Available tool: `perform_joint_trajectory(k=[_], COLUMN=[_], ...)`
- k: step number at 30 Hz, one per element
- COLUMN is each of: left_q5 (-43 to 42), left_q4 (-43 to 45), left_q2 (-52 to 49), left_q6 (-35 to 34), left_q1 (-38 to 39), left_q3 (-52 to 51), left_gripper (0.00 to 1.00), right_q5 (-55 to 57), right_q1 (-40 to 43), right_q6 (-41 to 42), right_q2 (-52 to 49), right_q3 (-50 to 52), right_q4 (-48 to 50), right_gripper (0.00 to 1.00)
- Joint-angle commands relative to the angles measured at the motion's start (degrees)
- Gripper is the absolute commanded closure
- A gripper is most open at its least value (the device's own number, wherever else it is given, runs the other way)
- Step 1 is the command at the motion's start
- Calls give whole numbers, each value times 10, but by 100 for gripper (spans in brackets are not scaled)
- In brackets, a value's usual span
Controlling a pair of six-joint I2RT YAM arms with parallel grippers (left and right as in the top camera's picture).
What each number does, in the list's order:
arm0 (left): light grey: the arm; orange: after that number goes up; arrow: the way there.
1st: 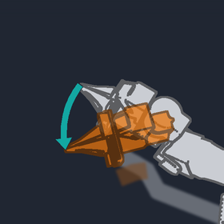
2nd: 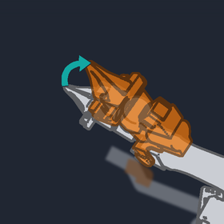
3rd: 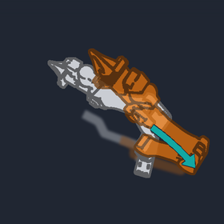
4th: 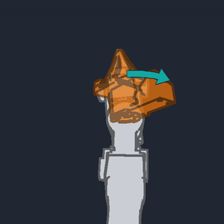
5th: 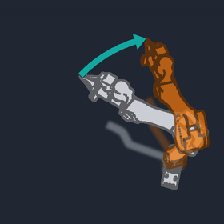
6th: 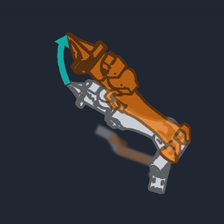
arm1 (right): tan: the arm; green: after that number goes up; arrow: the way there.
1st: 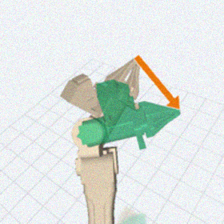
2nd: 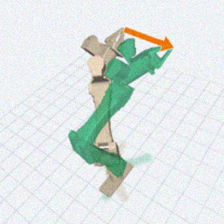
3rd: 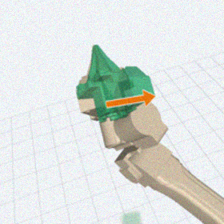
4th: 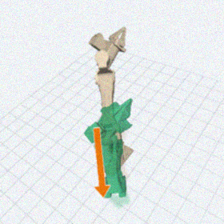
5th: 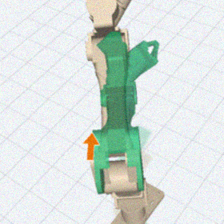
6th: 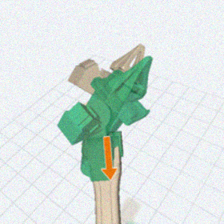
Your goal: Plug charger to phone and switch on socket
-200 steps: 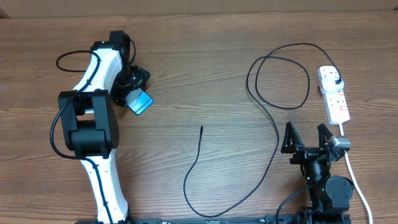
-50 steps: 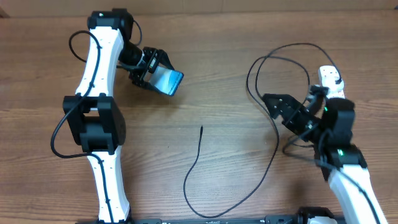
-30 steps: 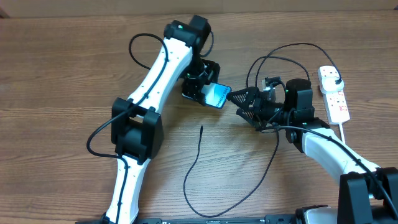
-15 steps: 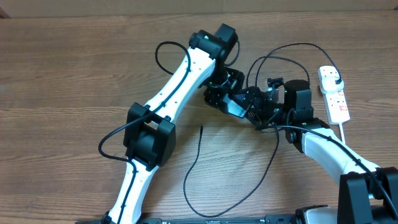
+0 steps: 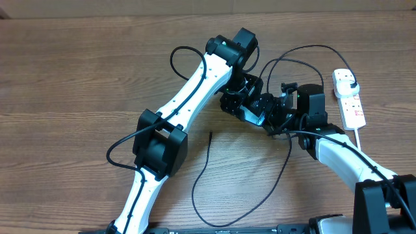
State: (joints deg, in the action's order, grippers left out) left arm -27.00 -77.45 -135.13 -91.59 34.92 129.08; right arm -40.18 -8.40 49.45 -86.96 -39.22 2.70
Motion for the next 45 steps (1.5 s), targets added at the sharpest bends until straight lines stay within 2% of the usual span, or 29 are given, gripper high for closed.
perform_joint_trajectory(k=[1, 12, 15, 45], left_q5=[-11, -11, -11, -11], left_q4=[2, 2, 2, 14], left_q2=[8, 8, 8, 8], left_q6=[-12, -12, -12, -12], left_q1=[8, 8, 10, 19], left_q3=[14, 14, 14, 14], left_gripper=[96, 96, 96, 96], right_q5=[3, 3, 3, 23], right_q1=[-3, -3, -3, -3], right_q6=[-4, -3, -3, -4], right_q2=[1, 1, 1, 1], right_q3=[-5, -5, -5, -5], right_q4=[1, 2, 2, -1], right_gripper=[28, 62, 66, 73])
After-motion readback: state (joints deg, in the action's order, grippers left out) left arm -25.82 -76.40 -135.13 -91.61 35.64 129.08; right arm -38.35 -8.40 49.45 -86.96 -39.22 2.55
